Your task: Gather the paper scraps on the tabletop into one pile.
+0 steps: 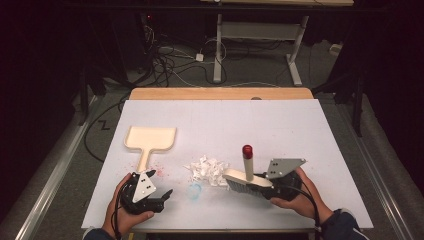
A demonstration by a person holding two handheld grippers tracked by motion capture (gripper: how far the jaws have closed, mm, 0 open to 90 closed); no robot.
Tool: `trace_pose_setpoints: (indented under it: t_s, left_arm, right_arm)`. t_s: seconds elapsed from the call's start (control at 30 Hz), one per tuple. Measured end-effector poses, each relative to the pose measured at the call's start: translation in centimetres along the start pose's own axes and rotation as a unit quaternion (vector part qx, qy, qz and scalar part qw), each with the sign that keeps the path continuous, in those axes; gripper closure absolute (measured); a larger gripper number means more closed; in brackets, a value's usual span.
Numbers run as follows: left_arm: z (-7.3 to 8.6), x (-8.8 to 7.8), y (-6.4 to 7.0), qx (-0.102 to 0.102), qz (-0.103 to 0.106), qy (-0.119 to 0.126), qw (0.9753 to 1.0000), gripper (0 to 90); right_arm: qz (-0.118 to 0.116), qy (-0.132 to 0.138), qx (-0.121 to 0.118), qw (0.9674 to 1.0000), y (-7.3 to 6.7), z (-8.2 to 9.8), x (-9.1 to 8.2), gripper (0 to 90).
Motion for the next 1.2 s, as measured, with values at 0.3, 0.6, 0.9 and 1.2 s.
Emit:
trace_pose_setpoints:
  t_s: [0.3, 0.6, 0.9, 1.2]
  left_arm:
    - [0.2, 0.1, 0.1, 0.001, 0.002, -0.005, 1.0, 18.3]
    - [0.1, 0.0, 0.1, 0.004, -0.001, -0.004, 1.0, 18.3]
    - [0.0, 0.1, 0.2, 0.006, -0.001, -0.006, 1.0, 18.3]
    - [0.1, 0.2, 0.3, 0.0, 0.002, -0.01, 0.9999, 18.3]
  right_arm:
    - [0.007, 0.024, -0.013, 0.9996, 0.4, -2.1, 1.4, 67.8]
    - [0.035, 0.049, -0.002, 0.9982, 0.4, -2.4, -2.3, 67.7]
    - [0.128, 0.012, 0.044, 0.9908, 1.8, -1.4, -1.9, 67.8]
    - [0.136, -0.028, 0.066, 0.9881, 2.0, -1.3, 2.3, 67.8]
Point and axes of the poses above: each handheld gripper's, and its own axes: x roughly forward along the jaws, z roughly out of its underside, y roughly to its right, the point moved 3 cm from there along x, roughly forward along the jaws, and after that the axes turned 14 degrees about -x, right-handed, at the moved point
